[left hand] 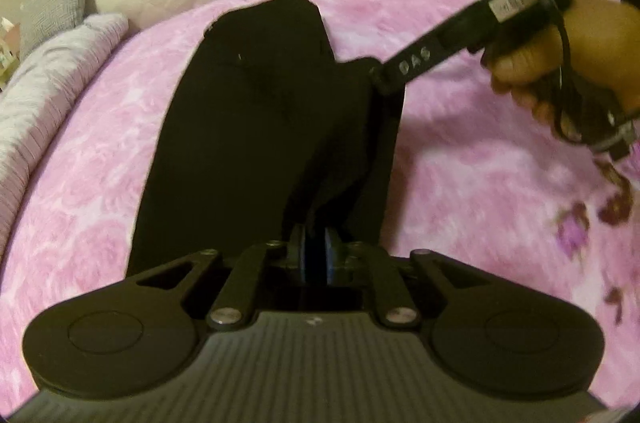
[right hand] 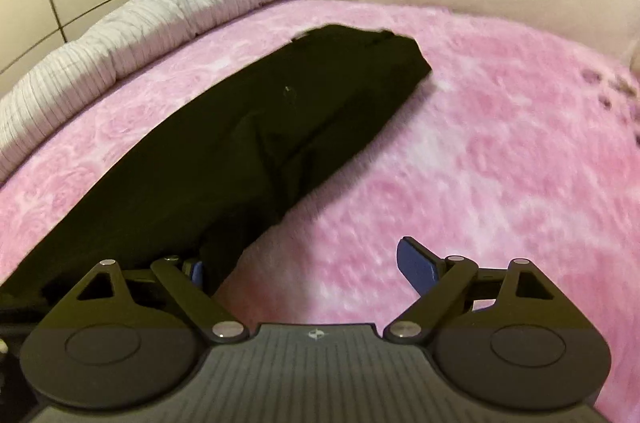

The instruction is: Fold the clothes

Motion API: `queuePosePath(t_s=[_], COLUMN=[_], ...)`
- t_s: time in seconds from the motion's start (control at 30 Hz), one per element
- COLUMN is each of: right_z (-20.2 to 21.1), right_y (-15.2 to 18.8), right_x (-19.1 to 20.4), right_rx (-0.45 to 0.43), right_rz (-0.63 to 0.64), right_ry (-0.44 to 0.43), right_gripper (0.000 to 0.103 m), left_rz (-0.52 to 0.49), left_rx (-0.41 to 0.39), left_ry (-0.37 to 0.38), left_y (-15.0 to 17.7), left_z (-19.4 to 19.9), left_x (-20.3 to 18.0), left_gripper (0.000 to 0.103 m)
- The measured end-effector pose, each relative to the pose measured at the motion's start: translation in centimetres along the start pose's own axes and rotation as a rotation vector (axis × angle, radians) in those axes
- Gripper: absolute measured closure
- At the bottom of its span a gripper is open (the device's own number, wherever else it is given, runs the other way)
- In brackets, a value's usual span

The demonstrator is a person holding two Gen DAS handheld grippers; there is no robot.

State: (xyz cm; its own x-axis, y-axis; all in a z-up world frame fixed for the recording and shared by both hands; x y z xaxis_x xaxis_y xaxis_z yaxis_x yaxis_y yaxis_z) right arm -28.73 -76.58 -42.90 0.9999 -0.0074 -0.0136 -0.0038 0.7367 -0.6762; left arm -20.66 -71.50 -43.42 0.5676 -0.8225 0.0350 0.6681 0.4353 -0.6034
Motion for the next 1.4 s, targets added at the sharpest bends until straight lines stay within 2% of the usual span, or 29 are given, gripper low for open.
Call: queuePosePath(t_s=[0.17, 0.33, 0.43, 0.53, 0.67, 0.8, 0.87, 1.0, 1.13, 1.23, 1.27, 1.4], right_z=[0.5, 0.7, 1.3, 1.8, 3.8, 6.2, 7.9, 11.5, 15.4, 17.6, 18.0, 18.2], right_y=[1.0, 0.8, 0.8, 1.1, 2.3, 3.3, 3.5, 4.7, 6.8, 8.2, 8.7, 10.4], right_x=[-0.4, -0.2, -0.1, -0.1, -0.4, -1.1, 0.1, 6.1, 15.7, 23.1, 25.3, 32.7], right_rx=[0.026, 0.019, 0.001, 0.009, 0.017, 0.061, 0.059, 0.022, -0.030, -0.067, -0.078, -0.098], right_rz=[0.050, 0.163, 0.226, 0.278, 0.407, 0.456, 0.482, 0.572, 0.719, 0.855, 0.894, 0.998], right_ry=[0.007, 0.010, 0.005, -0.001, -0.021, -0.037, -0.074, -0.228, -0.495, -0.649, -0.665, -0.644], right_gripper=[0.017, 0.016, 0.015, 0.013, 0.012, 0.012, 0.012, 0.012, 0.013, 0.028, 0.032, 0.033], left_rz=[0.074, 0.249, 0.386, 0.554, 0.767, 0.939, 1.012, 1.122, 1.187, 1.200, 1.214, 1.297], left_rx=[0.047, 0.070, 0.099, 0.126, 0.142, 0.137, 0.118, 0.060, -0.058, -0.151, -0.184, -0.273], left_ry=[-0.015, -0.087, -0.161, -0.258, -0.396, -0.535, -0.593, -0.687, -0.711, -0.682, -0.659, -0.605], left_y=[2.6, 6.5, 9.8, 14.0, 19.4, 24.5, 27.0, 32.3, 37.9, 41.6, 42.5, 45.2], left_z=[1.3, 5.2, 8.0, 11.6, 17.1, 23.2, 26.1, 31.5, 35.6, 37.0, 37.0, 36.9], left_x=[-1.2, -2.0, -2.1, -2.5, -3.4, -3.9, -3.7, -2.1, 1.1, 4.4, 5.5, 6.6], left_gripper=[0.086, 0.083, 0.079, 0.075, 0.069, 0.060, 0.056, 0.055, 0.055, 0.058, 0.060, 0.066])
Point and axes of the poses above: each gripper's, at about its wrist camera, not at the fingertips, and z roughly against the way its jaws point, x to its left, y to its underside, the point moved 9 cm from there along -z, roughly the way its jaws point, and after that the axes turned 14 degrees about y, right-handed, at the moved point
